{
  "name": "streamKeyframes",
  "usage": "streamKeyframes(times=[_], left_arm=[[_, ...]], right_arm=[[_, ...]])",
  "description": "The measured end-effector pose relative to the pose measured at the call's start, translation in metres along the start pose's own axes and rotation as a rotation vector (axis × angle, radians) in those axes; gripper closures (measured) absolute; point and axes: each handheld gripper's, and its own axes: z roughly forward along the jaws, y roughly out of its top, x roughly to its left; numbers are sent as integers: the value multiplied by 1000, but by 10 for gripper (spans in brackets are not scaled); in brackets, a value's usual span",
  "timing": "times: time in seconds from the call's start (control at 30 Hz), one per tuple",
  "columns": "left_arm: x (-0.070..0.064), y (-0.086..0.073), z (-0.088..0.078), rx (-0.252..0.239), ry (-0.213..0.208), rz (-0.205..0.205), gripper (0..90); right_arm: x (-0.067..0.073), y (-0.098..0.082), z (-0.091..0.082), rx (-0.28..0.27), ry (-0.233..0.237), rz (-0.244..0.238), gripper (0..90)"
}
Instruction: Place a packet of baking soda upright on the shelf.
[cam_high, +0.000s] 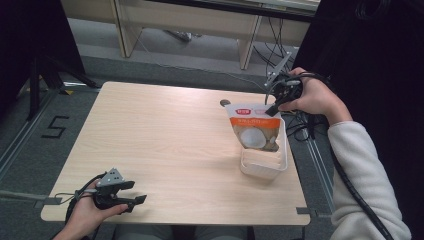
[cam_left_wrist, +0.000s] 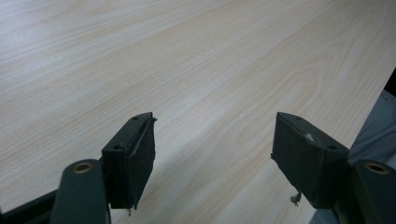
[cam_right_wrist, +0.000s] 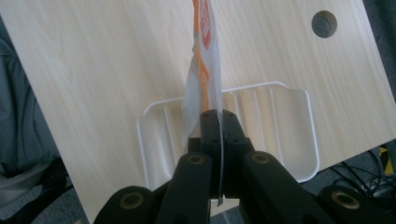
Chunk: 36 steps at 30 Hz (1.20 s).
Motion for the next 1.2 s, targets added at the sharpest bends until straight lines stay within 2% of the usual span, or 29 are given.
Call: streamKeyframes(times=[0.07,0.1,0.13,0.2,0.37,0.43,0.5,0.53,0.57,0.63,0.67,0.7,0.8,0.83,0.87,0.97,1.0,1.07,1.17,1.2], left_arm=[[0,0,0,1,0,0,296],[0,0,0,1,0,0,296],[0,0,0,1,1,0,296],[1,0,0,1,0,11,295],[0,0,0,-1,2,-1,296],[0,0,0,3,-3,-1,295],[0,0,0,2,-3,-2,296],[1,0,0,6,-2,2,296],[2,0,-1,13,-3,12,295],[2,0,-1,14,-1,12,296],[1,0,-1,14,-1,12,295],[1,0,-1,13,-1,12,296],[0,0,0,3,-2,-3,295],[2,0,-1,14,-2,19,295],[2,0,-1,13,2,27,295],[2,0,-1,15,-2,13,295],[1,0,0,5,-3,2,295],[2,0,-1,15,-3,12,295],[2,0,-1,14,-2,10,295],[2,0,-1,12,-3,10,295]], right_arm=[[-3,-2,1,6,-17,10,900],[-7,-3,2,6,-14,-4,900],[-8,-4,2,6,-22,14,900],[-12,-7,3,4,-27,16,900],[-16,-9,4,13,-42,37,900],[-18,-9,3,12,-31,25,900],[-17,-9,2,4,-40,25,900],[-19,-8,-1,-11,-32,5,900],[-18,-8,-2,-10,-33,40,900],[-18,-7,-3,-13,-42,14,900],[-18,-7,-1,-21,-44,20,900],[-19,-6,-1,-1,-40,12,900],[-21,-6,1,7,-45,11,900],[-22,-6,2,9,-45,3,900],[-21,-7,2,10,-56,18,900],[-22,-8,6,5,-73,18,900],[-22,-7,7,25,-57,21,900],[-23,-9,8,4,-59,16,900],[-24,-10,9,19,-49,16,900],[-25,-10,9,21,-51,-13,900]])
